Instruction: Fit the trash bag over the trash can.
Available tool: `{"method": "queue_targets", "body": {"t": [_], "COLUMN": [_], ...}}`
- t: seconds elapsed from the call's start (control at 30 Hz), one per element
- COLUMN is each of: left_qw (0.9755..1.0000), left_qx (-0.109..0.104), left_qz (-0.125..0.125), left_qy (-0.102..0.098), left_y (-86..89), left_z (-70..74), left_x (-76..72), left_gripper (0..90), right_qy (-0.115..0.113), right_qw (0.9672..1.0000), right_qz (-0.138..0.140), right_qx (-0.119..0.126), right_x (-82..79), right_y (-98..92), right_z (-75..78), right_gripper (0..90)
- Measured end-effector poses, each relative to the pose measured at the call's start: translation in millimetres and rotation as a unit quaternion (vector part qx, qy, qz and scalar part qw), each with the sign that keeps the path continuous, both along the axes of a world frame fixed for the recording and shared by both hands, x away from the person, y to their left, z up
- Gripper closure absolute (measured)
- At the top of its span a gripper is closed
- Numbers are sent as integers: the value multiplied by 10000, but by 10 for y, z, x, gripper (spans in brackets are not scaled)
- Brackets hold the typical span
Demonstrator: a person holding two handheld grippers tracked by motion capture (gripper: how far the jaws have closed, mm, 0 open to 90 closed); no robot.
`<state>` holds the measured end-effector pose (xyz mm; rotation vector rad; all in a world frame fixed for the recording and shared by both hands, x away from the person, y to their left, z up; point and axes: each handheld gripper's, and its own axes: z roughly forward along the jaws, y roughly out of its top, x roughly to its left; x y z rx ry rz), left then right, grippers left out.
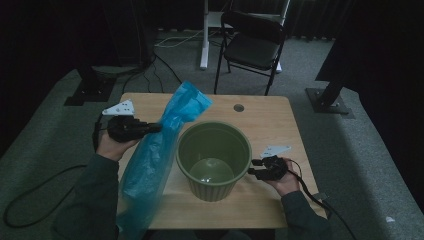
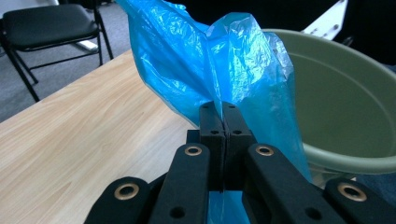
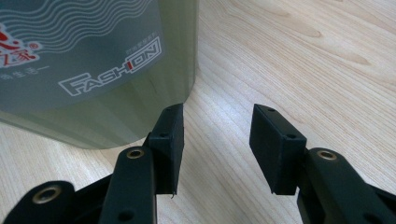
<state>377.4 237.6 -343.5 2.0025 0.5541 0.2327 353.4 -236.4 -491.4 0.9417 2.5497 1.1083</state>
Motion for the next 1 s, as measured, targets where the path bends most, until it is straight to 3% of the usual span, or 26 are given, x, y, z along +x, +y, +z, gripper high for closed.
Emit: {"method": "queue_targets", "body": {"t": [0.5,0.87,0.9,1.0], "left_qw": [9992,9980,9965,9955], "left_qx": [-62,55,81,106], "left_qz": [-395,-632,-829,-942], "left_qy": [-76,-20,46,68], "left_y": [-108,-124,-122,-126], "left_z": [80,46,31,29], "left_x": [-88,-176,-223,-251], "left_gripper": [892,892,892,891], "right_qy": [17,24,33,30], "right_qw": [10000,10000,10000,10000], "right_qz": [4,10,6,12], "right_qx": [-3,-7,-11,-14], "right_x": [1,1,3,5], "right_y": [3,6,10,11], "right_z": [0,-1,-3,-4], "right_gripper": [543,543,543,543]}}
